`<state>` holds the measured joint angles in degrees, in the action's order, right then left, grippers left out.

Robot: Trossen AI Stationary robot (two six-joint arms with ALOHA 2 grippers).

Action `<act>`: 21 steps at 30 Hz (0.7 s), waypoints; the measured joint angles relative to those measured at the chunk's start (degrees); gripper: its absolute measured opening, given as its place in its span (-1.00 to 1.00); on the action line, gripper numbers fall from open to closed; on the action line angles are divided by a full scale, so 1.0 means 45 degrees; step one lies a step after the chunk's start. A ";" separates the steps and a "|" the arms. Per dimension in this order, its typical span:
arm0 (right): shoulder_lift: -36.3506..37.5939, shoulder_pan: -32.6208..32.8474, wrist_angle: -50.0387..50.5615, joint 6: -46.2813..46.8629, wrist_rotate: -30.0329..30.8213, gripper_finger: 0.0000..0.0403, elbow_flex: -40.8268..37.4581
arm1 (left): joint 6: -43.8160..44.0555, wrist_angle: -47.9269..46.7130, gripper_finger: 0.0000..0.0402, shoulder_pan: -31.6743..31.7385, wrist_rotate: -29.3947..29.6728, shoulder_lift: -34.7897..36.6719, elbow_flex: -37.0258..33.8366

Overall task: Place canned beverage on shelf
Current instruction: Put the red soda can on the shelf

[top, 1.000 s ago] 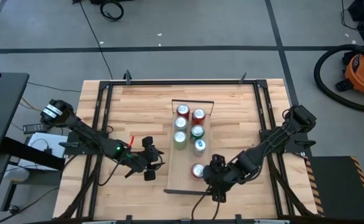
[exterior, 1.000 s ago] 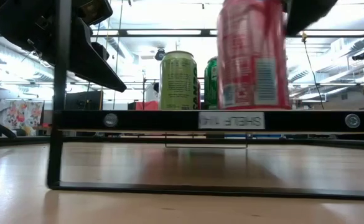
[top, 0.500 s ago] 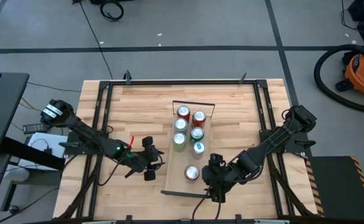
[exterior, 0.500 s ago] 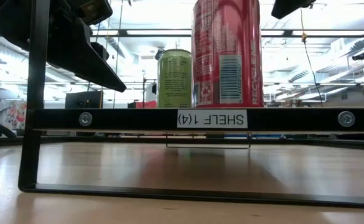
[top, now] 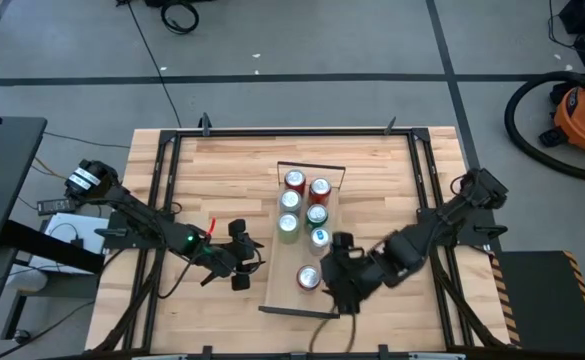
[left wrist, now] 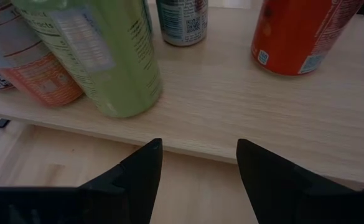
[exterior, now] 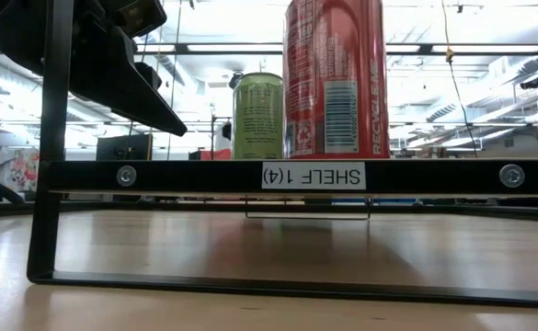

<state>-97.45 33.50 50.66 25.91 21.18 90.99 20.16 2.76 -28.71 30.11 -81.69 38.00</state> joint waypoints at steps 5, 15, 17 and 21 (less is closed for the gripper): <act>0.0000 -0.0779 -0.0241 -0.1342 -0.0694 0.72 0.0157 | 0.0000 0.0000 0.08 0.0001 0.0000 0.0000 0.0000; -0.0993 -0.1381 -0.0779 -0.3149 -0.1341 0.72 0.0911 | 0.0062 -0.0055 0.08 -0.0004 0.0000 0.0000 0.0000; -0.1492 -0.1383 -0.0283 -0.3306 -0.1339 0.72 0.1535 | 0.0086 -0.0047 0.08 -0.0004 0.0004 0.0000 0.0000; -0.2481 -0.1323 0.1045 -0.3496 -0.1402 0.72 0.2917 | 0.0162 -0.0030 0.08 -0.0004 0.0000 0.0000 0.0000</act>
<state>-108.61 27.55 55.36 10.18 14.87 104.12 20.89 2.63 -28.73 30.11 -81.69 38.00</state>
